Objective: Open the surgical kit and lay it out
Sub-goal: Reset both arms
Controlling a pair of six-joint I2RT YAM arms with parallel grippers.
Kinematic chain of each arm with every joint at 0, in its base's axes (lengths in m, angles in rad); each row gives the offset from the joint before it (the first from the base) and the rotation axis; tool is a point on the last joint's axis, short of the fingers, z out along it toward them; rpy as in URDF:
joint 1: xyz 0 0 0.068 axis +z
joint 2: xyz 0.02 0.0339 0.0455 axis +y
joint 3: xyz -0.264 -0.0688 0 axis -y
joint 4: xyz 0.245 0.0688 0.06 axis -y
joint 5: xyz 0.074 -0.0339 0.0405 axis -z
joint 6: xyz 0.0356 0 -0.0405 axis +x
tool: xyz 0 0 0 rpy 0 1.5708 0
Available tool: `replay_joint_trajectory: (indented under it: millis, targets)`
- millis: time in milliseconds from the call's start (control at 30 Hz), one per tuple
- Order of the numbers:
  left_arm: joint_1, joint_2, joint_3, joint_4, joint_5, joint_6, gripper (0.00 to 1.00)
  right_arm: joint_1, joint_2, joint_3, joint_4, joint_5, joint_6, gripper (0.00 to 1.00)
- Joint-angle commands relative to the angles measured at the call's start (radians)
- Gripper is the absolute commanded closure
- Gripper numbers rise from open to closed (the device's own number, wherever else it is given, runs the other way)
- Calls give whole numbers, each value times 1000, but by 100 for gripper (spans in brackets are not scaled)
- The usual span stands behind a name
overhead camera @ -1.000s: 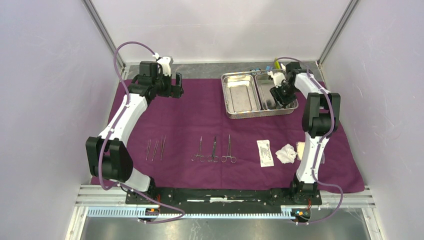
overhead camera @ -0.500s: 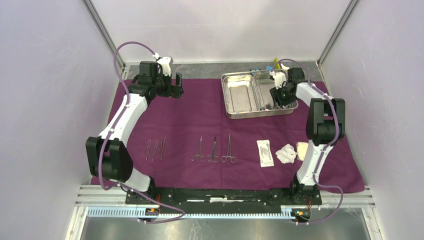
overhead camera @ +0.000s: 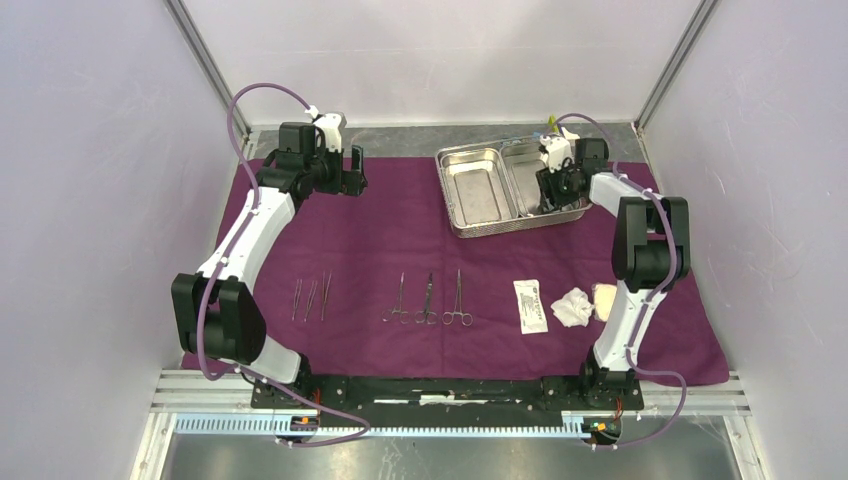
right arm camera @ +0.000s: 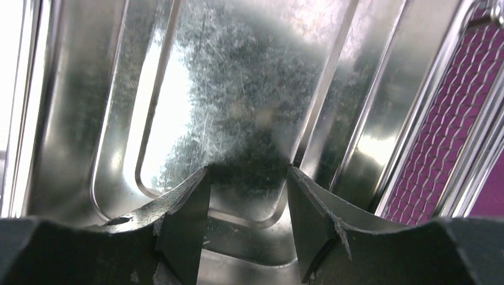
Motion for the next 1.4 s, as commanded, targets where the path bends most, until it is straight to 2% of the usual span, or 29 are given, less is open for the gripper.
replay_joint_trajectory:
  millis: [0, 200, 567, 867, 1100, 1367]
  targets:
    - [4, -40, 10, 23, 15, -35, 0, 12, 38, -7, 122, -33, 24, 43]
    - [4, -36, 11, 23, 15, -33, 0, 12, 36, 2, 212, -57, 67, 42]
    - [4, -36, 13, 24, 21, -27, 0, 50, 38, 110, 260, -21, 121, 36]
    - [4, -34, 12, 24, 27, -13, 0, 50, 113, 235, 198, 176, 114, 36]
    - [4, -57, 5, 24, 41, -12, 0, 49, 120, 206, 168, 185, 83, 36]
    - [4, -91, -21, 25, 47, -3, 0, 44, 22, 54, 151, 235, 30, 37]
